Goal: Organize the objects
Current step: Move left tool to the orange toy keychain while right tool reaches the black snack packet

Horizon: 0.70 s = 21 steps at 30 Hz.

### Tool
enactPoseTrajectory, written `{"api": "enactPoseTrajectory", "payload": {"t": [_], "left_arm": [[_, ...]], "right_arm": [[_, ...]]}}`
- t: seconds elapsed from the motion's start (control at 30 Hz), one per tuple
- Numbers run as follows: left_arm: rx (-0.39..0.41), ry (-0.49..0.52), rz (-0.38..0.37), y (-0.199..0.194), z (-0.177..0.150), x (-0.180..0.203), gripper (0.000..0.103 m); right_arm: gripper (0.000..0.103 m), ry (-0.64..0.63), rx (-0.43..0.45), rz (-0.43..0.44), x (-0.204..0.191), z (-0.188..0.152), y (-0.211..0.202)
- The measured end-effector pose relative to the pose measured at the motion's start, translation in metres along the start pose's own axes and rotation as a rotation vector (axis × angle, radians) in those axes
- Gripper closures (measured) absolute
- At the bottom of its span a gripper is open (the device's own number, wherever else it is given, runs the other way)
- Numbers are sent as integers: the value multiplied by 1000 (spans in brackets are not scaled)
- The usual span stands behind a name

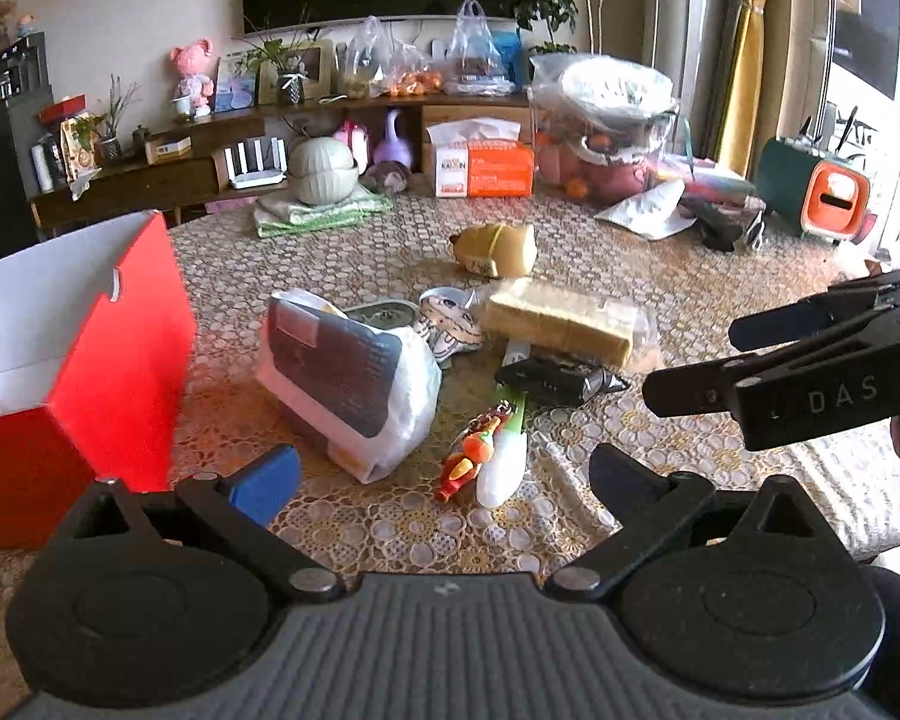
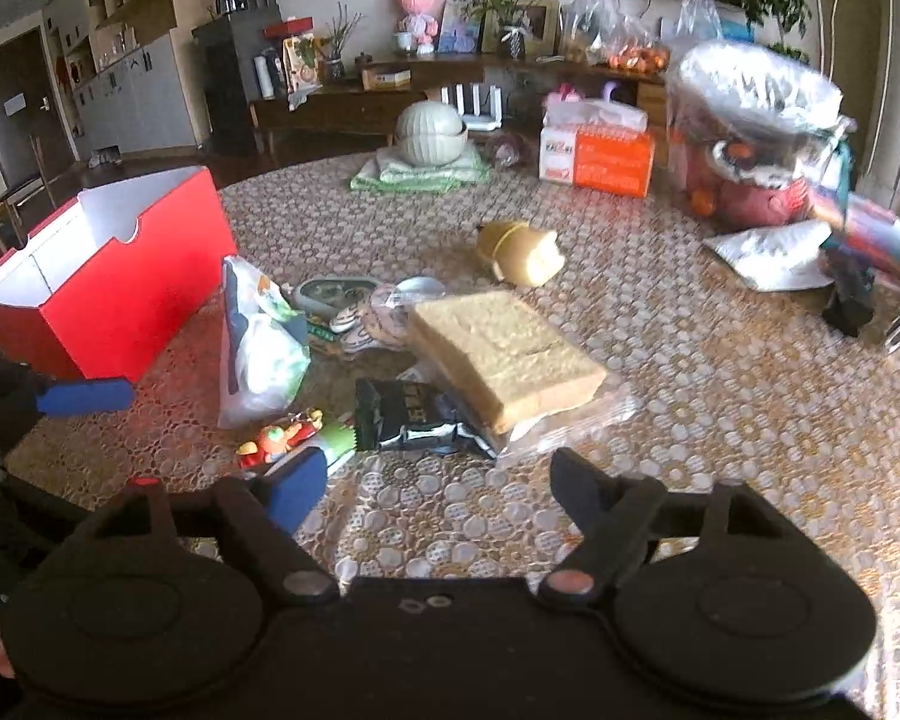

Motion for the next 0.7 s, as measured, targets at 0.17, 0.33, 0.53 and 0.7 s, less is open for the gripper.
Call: {"api": "enactPoseTrajectory", "payload": {"t": [0.17,0.33,0.53,0.7], "left_arm": [[-23,12,-23,18,-4,3,0],[-25,-9,-54,29,-6,1,4],[-58,-19,-76,40,-7,-3,38],[-69,-31,-97,49,-5,-6,51]], "right_arm": [[33,-13,-31,22,-7,1,17],[43,-11,-54,38,-13,7,33],[52,-2,-88,42,-16,10,49],[64,25,-115,29,-12,8,60]]}}
Point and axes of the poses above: each gripper's, at about its wrist camera, not at the fingertips, and y roughly the way its jaws point, x to its right, z to its top, the point moved 2 cm from there along y, roughly the way its jaws point, and after that the axes turned 1 degree about x, right-handed, at the moved point
